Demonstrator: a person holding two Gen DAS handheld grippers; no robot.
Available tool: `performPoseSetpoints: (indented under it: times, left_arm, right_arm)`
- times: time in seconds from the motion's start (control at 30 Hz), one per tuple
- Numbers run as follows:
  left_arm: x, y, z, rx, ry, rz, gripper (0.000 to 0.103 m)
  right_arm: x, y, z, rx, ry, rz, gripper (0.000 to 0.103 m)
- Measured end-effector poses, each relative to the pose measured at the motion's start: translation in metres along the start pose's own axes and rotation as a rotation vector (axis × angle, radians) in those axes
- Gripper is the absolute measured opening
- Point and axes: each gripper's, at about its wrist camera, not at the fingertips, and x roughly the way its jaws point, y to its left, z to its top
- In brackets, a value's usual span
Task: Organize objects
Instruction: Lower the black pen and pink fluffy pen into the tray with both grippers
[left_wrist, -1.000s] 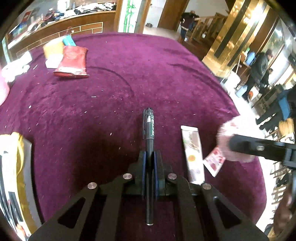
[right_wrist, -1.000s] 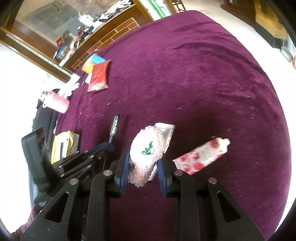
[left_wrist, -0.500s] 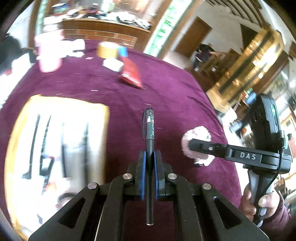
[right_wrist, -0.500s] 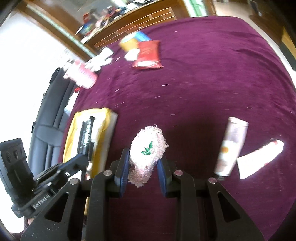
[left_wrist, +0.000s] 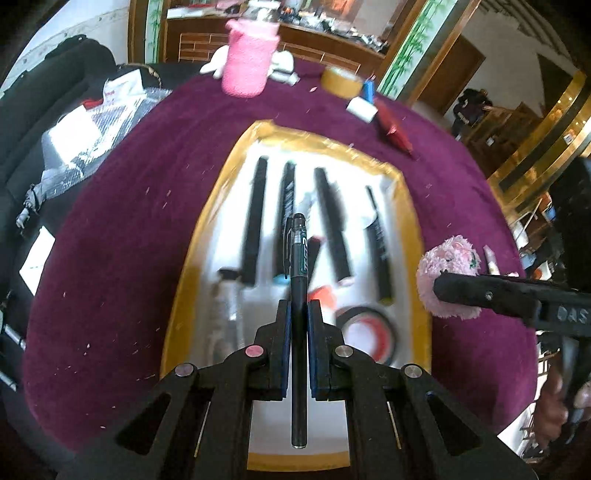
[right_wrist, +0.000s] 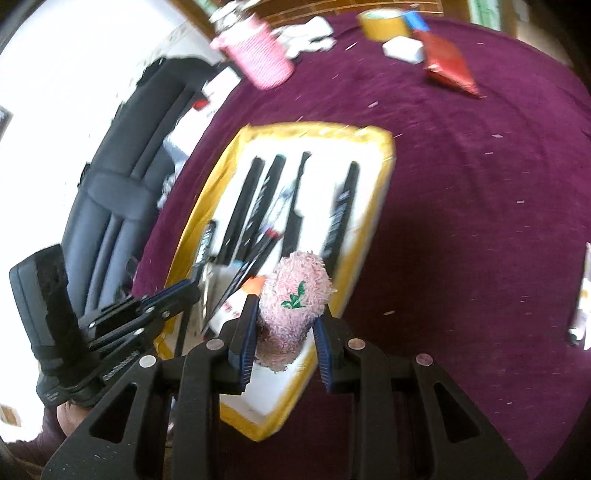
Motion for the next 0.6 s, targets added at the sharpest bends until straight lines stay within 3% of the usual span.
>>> performPoseSetpoints:
  times: [0.23, 0.43, 0.6]
  left_arm:
    - [0.023, 0.008, -0.012, 0.016, 0.081, -0.019, 0.006]
    - [0.031, 0.014, -0.007, 0.036, 0.076, -0.007, 0.006]
    - [0.031, 0.018, -0.003, 0.017, 0.075, -0.025, 0.006]
  right_arm:
    - [0.031, 0.041, -0.024, -0.105, 0.121, 0.018, 0.026]
    - [0.057, 0.056, -0.049, -0.18, 0.236, 0.024, 0.026]
    - [0.078, 0.056, -0.062, -0.208, 0.291, -0.022, 0.027]
